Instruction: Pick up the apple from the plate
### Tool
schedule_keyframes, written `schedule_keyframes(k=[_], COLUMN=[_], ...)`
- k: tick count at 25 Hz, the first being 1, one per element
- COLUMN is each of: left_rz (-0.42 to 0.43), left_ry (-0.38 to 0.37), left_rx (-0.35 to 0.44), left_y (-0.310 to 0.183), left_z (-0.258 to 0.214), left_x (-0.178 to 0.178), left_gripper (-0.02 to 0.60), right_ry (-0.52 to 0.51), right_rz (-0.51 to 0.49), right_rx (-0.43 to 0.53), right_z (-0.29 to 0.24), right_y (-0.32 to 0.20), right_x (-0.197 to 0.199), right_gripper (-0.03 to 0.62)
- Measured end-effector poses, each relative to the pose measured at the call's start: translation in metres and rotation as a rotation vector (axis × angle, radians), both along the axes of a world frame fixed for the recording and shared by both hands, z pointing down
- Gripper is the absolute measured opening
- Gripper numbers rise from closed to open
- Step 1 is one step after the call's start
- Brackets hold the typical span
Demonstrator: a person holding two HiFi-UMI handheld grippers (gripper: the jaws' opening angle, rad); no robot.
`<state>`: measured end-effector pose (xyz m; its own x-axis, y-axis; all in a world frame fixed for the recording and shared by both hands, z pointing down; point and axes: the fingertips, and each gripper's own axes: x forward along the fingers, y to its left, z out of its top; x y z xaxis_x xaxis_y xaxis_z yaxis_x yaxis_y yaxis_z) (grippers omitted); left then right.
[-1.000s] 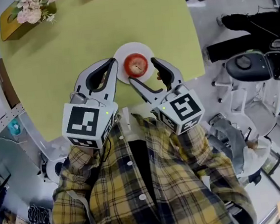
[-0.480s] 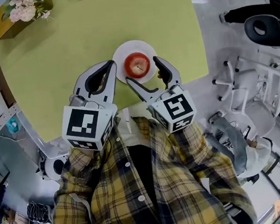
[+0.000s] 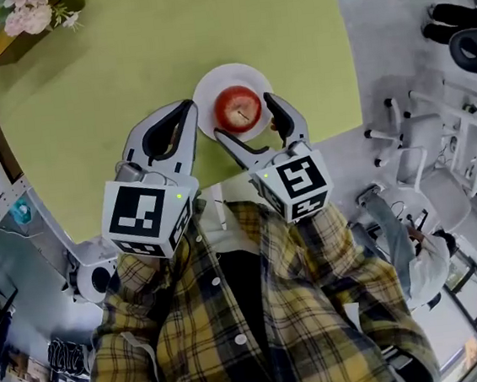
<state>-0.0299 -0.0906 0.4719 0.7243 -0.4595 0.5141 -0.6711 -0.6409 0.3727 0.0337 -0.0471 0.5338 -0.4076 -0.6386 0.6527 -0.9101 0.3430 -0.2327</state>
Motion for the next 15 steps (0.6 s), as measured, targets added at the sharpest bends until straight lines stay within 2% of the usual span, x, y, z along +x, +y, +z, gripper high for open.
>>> schedule_keyframes(k=[15], left_rz=[0.011], left_ry=[0.0], left_rx=[-0.031], left_y=[0.001], left_z=[0.015], left_x=[0.0], left_gripper=[0.006], right_ry=[0.067], right_rz=[-0.01], right_rx=[-0.064], right_z=[0.025], right_y=[0.003], right_x=[-0.002], right_gripper=[0.411])
